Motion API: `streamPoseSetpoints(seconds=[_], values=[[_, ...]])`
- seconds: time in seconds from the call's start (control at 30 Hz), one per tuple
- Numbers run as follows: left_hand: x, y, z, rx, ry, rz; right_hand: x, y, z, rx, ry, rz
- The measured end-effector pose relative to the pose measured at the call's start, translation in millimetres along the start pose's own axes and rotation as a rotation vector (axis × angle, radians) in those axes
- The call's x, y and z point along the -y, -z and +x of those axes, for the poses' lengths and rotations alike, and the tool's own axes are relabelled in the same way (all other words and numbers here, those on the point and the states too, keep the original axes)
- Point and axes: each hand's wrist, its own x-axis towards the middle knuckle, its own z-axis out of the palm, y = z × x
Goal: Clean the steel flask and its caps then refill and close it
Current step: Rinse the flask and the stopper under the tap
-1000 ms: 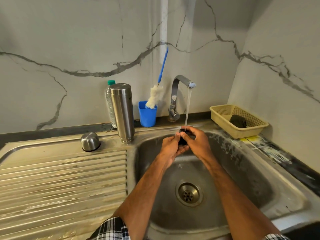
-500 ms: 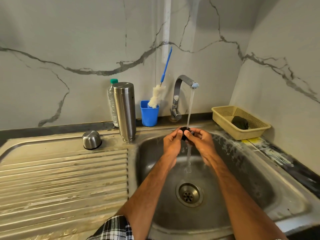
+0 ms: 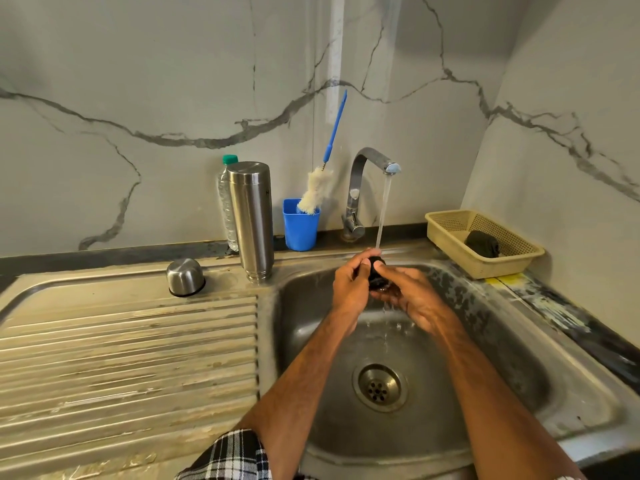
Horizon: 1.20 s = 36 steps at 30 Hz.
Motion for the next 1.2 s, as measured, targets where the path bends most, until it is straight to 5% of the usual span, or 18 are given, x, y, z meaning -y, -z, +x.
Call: streamPoseSetpoints(seconds=[0.2, 0.43, 0.7, 0.83, 0.97, 1.2], values=[[-1.5, -5.9, -0.1, 0.031, 0.033, 0.094, 3.8, -1.3, -1.5, -0.083, 0.094, -0.023], [-3.4, -10.9, -1.4, -0.032, -0.163, 0.275, 6.8, -12.4, -1.6, -0.001, 0.009, 0.353], [1.1, 0.9, -5.8, -0.032, -0.251, 0.324, 0.5, -14.3, 2.9, -0.085, 0.044, 0.120], [5.4, -1.1, -0.4, 0.017, -0.040, 0.299, 1.5, -15.1, 8.3, -0.336, 0.226, -0.300], [4.0, 4.6, 3.6, 0.007, 0.245, 0.043, -0.9, -14.8, 11.0, -0.276, 0.349, -0.597], [-0.6, 5.1, 3.9, 0.048, 0.375, 0.011, 3.0, -26.2, 8.0, -0.292, 0.399, -0.574]])
